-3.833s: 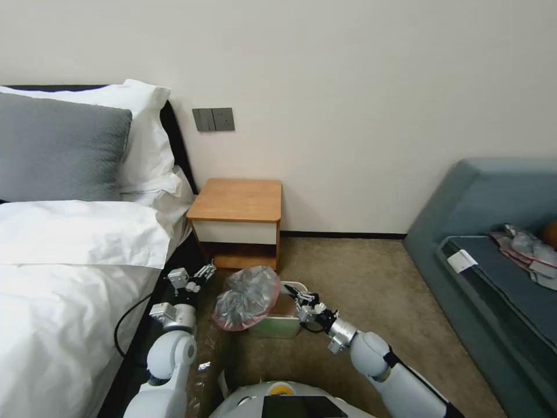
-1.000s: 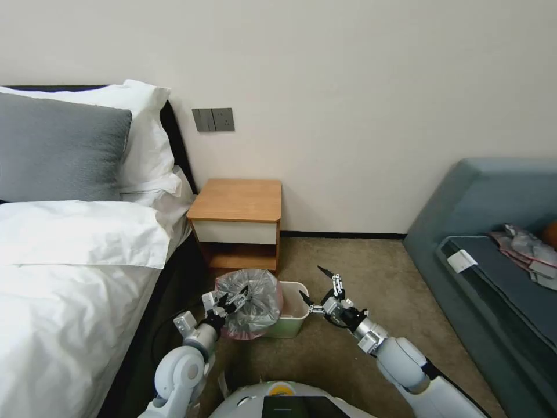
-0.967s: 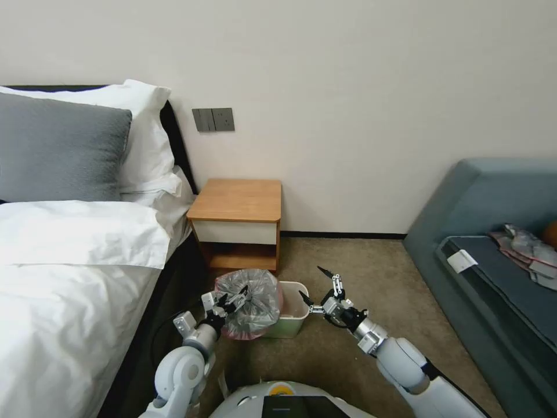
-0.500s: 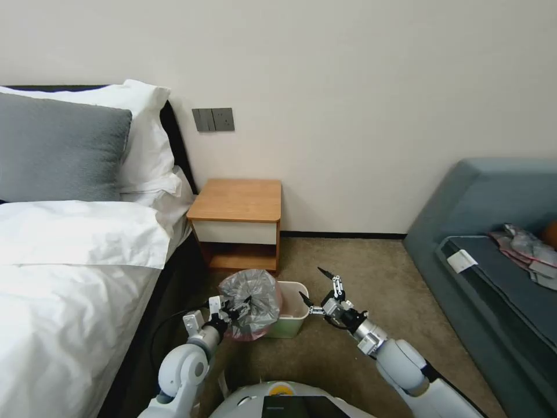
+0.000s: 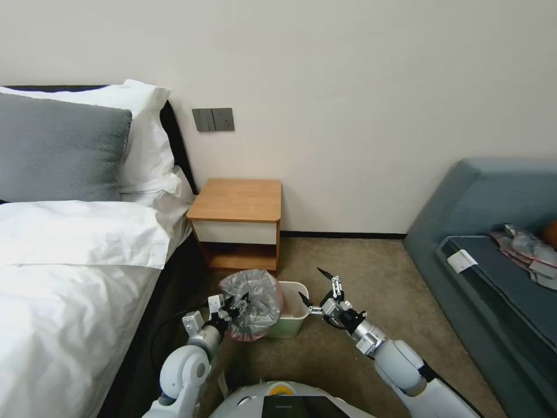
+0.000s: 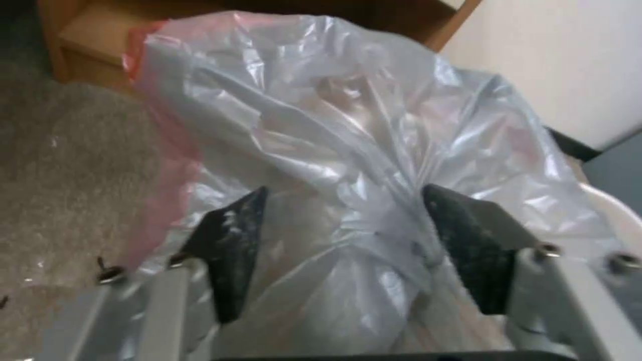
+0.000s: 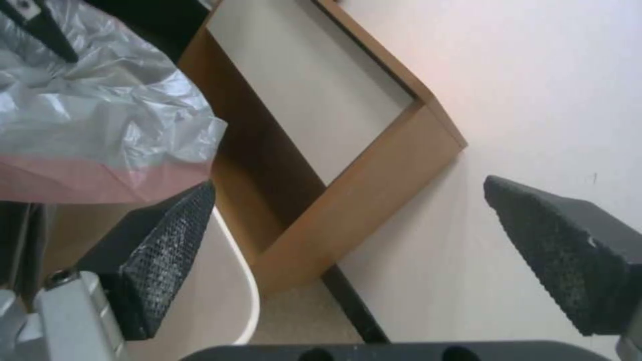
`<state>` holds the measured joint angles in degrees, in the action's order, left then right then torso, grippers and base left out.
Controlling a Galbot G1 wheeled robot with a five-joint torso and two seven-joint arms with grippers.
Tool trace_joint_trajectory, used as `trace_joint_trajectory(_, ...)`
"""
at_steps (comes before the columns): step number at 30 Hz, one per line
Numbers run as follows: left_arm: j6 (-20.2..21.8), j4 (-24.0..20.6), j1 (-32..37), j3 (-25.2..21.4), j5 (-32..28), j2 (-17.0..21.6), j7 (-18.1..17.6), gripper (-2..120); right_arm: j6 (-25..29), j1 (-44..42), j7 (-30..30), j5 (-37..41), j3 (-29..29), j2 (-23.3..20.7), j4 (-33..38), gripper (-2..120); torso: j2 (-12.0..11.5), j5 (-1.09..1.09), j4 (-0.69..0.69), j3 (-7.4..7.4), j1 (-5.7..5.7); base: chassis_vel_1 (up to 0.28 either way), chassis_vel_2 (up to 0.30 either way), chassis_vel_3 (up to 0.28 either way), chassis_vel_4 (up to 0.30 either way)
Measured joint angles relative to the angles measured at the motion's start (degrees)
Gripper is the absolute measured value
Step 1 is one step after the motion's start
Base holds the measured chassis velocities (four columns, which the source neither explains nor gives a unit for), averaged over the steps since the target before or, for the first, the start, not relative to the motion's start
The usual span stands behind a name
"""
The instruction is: Pick up the garbage bag from the table and place it over the trash can.
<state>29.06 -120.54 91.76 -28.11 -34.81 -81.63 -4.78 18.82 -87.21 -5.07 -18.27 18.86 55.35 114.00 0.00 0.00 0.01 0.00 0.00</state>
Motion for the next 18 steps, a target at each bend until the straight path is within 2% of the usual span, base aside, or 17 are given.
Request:
trace_joint_trajectory(6,0.5,1.1,-0.7,0.0,0.6,0.2,0.1,50,-0.1,0.0,0.0,0.0,0.1,-0.2,0.0,100,0.0,0.00,-0.01,0.00,0.00,0.000,0.000,0.000,0.000)
trace_joint_trajectory(10,1.2,1.7,-0.9,0.0,0.7,-0.1,0.5,30,0.0,-0.3,0.0,-0.1,0.3,0.0,0.0,100,0.0,0.00,-0.01,0.00,0.00,0.000,0.000,0.000,0.000)
trace_joint_trajectory(12,1.4,1.8,-0.9,0.1,0.7,-0.2,0.6,27,0.0,-0.3,0.0,-0.2,0.3,0.1,0.0,100,0.0,0.00,0.00,0.00,0.00,0.000,0.000,0.000,0.000)
trace_joint_trajectory(15,1.5,2.1,-1.0,0.3,0.9,-0.3,0.9,13,0.0,-0.3,0.0,-0.2,0.3,0.1,0.1,100,0.0,0.01,0.00,0.00,0.00,0.000,0.000,0.000,0.000)
trace_joint_trajectory(18,1.5,2.2,-0.9,0.3,1.3,-0.4,1.0,11,0.0,-0.3,0.0,-0.2,0.3,0.0,0.2,100,0.0,0.01,0.00,0.00,0.00,0.000,0.000,0.000,0.000)
